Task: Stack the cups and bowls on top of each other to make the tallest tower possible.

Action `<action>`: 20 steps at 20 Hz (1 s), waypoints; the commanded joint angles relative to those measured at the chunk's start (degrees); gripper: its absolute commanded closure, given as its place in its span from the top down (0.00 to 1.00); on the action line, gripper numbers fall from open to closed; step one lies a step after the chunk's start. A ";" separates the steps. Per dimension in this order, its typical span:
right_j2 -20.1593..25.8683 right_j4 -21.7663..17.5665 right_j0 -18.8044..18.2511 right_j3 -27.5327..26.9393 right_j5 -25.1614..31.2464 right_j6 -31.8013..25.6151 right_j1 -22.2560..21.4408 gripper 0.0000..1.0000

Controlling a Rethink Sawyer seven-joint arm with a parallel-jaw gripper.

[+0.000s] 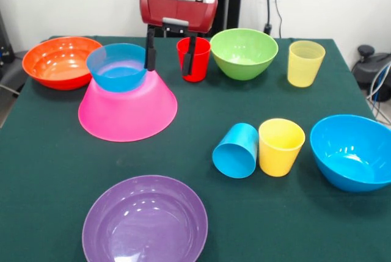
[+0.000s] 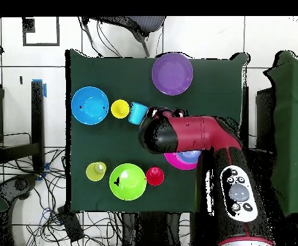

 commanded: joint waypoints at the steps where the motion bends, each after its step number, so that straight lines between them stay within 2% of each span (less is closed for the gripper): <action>1: 1.72 2.74 1.41 -5.31 6.24 3.59 5.82 1.00; 4: 7.37 5.20 -2.57 -2.65 2.91 -0.18 5.24 1.00; 12: 12.44 8.72 -3.88 -0.31 0.44 -0.04 4.42 1.00; 13: 14.01 9.54 -4.98 -0.01 1.36 -1.25 4.32 1.00; 17: 24.25 11.56 -13.34 4.04 2.38 -8.93 4.29 1.00; 20: 29.31 11.61 -15.80 3.45 2.68 -10.68 6.88 1.00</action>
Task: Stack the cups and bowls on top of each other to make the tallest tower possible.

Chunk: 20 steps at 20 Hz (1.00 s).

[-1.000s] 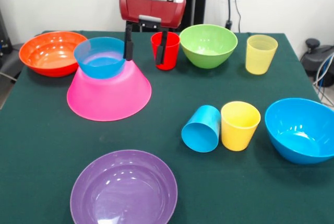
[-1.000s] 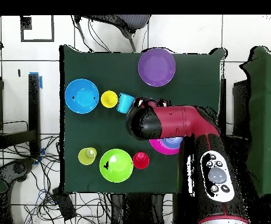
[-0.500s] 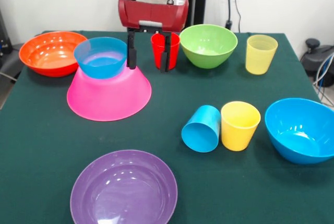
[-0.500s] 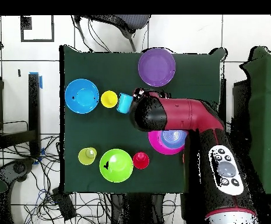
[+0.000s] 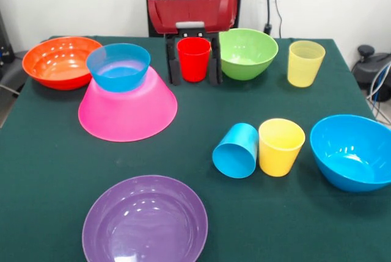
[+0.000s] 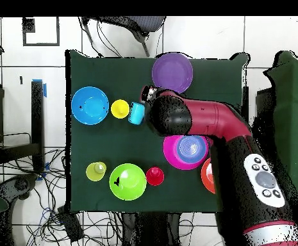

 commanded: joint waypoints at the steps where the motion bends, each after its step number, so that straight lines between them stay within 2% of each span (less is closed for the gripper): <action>1: 14.02 1.30 -4.43 3.10 2.86 -9.97 6.22 1.00; 7: 10.81 -1.37 -1.06 -1.13 4.59 -6.00 8.58 1.00; 12: 3.92 -5.86 3.20 -5.69 5.28 -4.60 12.53 1.00; 20: 2.15 -6.37 4.03 -9.86 6.02 -4.53 15.11 1.00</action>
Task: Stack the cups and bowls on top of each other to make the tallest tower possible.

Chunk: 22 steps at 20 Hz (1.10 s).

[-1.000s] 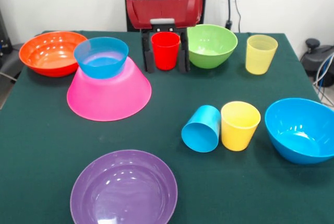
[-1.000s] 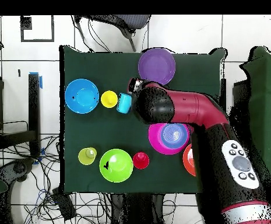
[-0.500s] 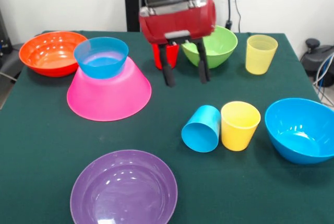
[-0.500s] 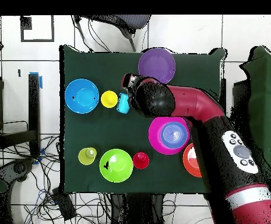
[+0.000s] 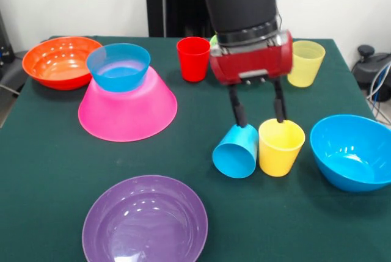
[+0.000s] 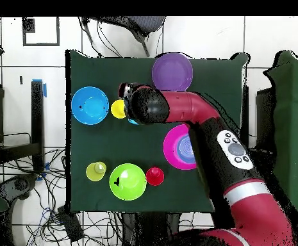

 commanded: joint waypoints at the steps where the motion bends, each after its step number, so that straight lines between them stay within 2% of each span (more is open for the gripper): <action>1: -3.45 -4.56 1.71 -5.54 6.25 -4.53 4.86 1.00; 8: -5.31 -5.22 3.72 -8.72 7.09 -3.04 6.35 1.00; 12: -7.29 -4.33 5.56 -11.59 12.70 -2.50 6.52 1.00; 15: -7.98 -4.16 6.59 -14.34 15.49 -2.89 8.39 1.00; 22: -3.48 -2.87 4.98 -17.16 26.88 -11.38 13.75 1.00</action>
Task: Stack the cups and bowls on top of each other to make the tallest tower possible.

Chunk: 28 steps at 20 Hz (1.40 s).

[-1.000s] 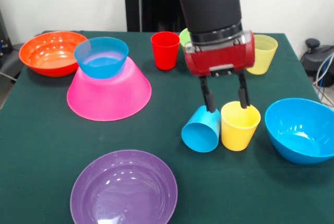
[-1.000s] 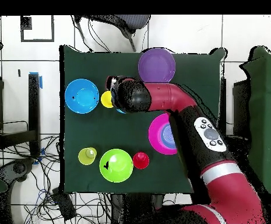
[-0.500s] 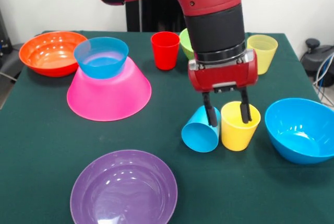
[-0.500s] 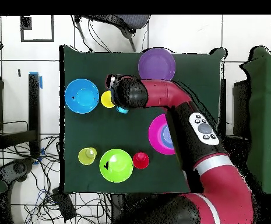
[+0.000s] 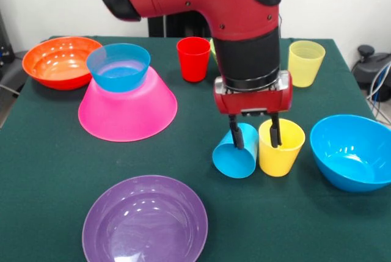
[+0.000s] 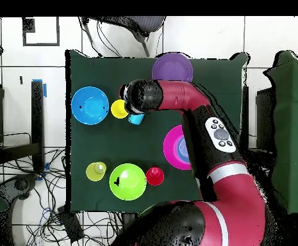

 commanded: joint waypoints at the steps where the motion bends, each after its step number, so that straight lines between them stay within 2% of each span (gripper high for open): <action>1: 0.80 -1.70 0.35 -6.32 14.86 -12.44 6.83 1.00; 5: 2.01 -1.93 0.16 -7.27 18.71 -13.90 8.49 1.00; 12: 3.00 -2.62 -0.42 -7.42 20.90 -13.86 9.19 1.00; 28: 3.39 -4.05 -1.15 -4.75 15.13 -11.77 7.67 1.00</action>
